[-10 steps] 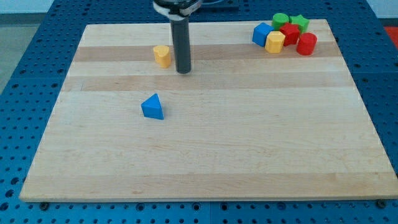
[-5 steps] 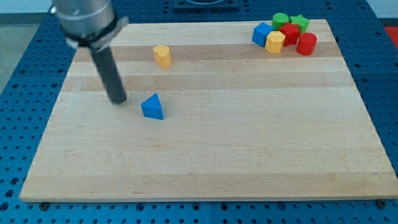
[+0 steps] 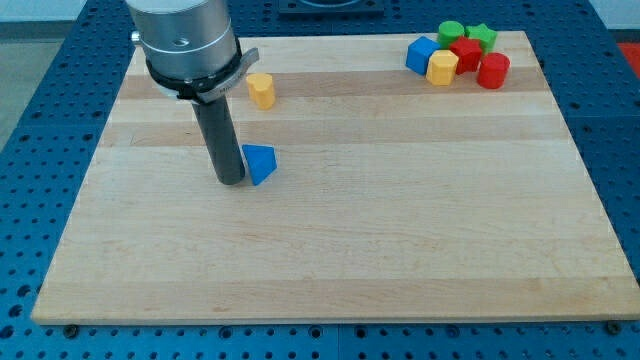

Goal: Place the blue triangle above the yellow heart

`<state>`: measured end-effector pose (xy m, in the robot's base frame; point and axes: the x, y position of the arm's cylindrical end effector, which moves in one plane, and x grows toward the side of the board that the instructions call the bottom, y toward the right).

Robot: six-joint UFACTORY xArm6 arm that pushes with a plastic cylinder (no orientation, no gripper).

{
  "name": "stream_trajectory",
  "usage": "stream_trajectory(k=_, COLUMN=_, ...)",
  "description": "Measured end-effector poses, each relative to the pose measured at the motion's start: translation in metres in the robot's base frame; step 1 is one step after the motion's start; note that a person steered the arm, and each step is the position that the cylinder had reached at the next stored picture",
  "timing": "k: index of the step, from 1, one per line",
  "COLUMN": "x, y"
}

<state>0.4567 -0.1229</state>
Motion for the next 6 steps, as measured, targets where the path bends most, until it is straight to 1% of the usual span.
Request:
stream_trajectory(k=2, x=0.020, y=0.037)
stream_trajectory(k=3, x=0.011, y=0.038)
stream_trajectory(k=4, x=-0.043, y=0.037)
stream_trajectory(k=5, x=-0.116, y=0.037)
stream_trajectory(k=6, x=-0.157, y=0.034)
